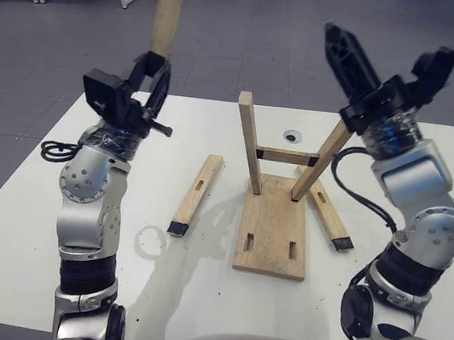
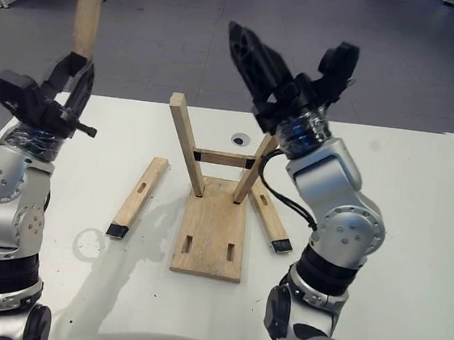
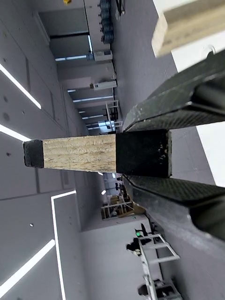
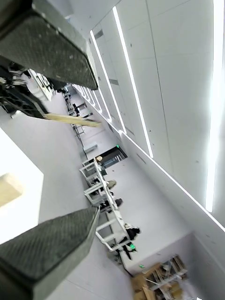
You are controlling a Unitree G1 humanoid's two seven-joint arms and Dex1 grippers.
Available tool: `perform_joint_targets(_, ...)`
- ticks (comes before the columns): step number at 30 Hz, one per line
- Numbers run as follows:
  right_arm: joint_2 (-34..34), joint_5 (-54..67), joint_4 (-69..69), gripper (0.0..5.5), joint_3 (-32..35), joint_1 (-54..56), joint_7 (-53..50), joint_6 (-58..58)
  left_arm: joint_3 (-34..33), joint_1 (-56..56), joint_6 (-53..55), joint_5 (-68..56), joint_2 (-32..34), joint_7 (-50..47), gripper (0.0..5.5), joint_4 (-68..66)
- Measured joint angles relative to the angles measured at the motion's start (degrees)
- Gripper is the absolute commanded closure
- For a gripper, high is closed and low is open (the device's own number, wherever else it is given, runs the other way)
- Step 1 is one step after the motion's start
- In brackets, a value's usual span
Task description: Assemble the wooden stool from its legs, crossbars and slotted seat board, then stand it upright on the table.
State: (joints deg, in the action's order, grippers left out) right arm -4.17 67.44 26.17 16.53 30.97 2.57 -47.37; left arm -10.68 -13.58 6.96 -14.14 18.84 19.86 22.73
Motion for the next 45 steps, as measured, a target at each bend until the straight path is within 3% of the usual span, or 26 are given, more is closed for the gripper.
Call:
perform_joint_targets(5, 5.76, 6.1, 0.36, 0.7, -5.29, -3.79, -6.15, 0.13, 5.97, -0.13, -3.47, 1.92, 1.37, 4.07, 4.19, 3.17)
perform_joint_targets(15, 6.15, 13.92, 0.88, 0.7, -9.82, -0.54, -8.73, 3.69, 13.22, -0.27, -4.98, 1.94, 4.22, 11.68, 4.19, 6.41)
perform_joint_targets(26, 0.72, 15.53, 0.12, 3.1, -9.79, 2.02, -8.66, 6.53, 13.04, 0.41, -7.14, 3.23, 4.88, 12.3, 4.19, 5.14)
perform_joint_targets(35, -4.12, 3.67, -0.45, 4.83, -12.0, 0.88, -4.98, 7.38, 12.7, 0.41, -5.93, 3.79, 6.4, 12.38, 4.19, 5.2)
perform_joint_targets(42, -4.12, 5.77, -0.48, 5.06, -11.99, 0.88, -3.24, 7.47, 12.53, 0.28, -5.88, 3.78, 6.71, 12.54, 4.19, 5.03)
perform_joint_targets(45, -4.12, 8.08, -0.88, 5.1, -10.88, 0.98, -5.0, 7.27, 11.7, 0.0, -7.34, 3.8, 7.58, 12.8, 3.49, 4.96)
